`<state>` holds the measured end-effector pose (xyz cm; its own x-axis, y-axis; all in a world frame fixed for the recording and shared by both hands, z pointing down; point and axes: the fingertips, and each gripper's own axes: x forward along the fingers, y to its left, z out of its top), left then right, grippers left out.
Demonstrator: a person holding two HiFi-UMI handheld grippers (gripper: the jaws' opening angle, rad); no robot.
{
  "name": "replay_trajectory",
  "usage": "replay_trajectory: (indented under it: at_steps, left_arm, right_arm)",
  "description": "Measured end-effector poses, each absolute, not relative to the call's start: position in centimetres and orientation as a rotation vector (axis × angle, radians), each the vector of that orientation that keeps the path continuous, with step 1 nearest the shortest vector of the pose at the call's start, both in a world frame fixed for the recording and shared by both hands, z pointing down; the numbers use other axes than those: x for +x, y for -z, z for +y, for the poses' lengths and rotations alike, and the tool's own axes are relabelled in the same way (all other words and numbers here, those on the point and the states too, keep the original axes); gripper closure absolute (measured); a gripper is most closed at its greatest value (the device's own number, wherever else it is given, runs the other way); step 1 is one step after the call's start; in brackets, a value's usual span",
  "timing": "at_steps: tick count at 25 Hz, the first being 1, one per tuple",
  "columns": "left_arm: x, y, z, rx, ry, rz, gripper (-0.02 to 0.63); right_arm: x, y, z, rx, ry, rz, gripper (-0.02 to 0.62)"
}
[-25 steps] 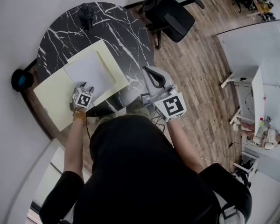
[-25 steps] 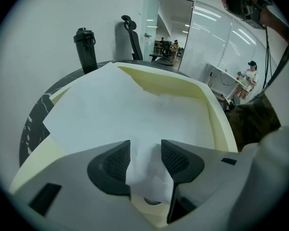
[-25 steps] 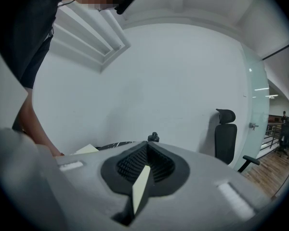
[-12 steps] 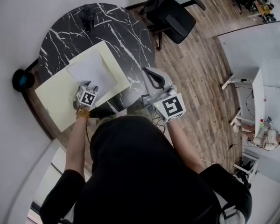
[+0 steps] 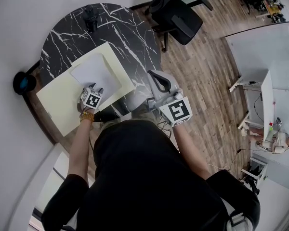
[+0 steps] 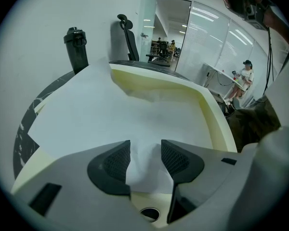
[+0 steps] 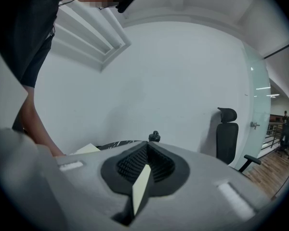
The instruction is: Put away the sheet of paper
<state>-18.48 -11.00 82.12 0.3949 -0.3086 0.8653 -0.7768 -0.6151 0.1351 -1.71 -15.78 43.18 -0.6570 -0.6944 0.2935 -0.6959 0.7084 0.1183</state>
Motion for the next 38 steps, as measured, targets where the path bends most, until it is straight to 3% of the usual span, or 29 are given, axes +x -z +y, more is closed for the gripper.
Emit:
replay_trajectory:
  at_steps: [38]
  left_arm:
    - [-15.0,-83.4,-12.8,2.205,-1.279,-0.778,0.396]
  right_arm:
    - [1.4,-43.8,-15.5,1.157,-0.046,-2.569,0.597]
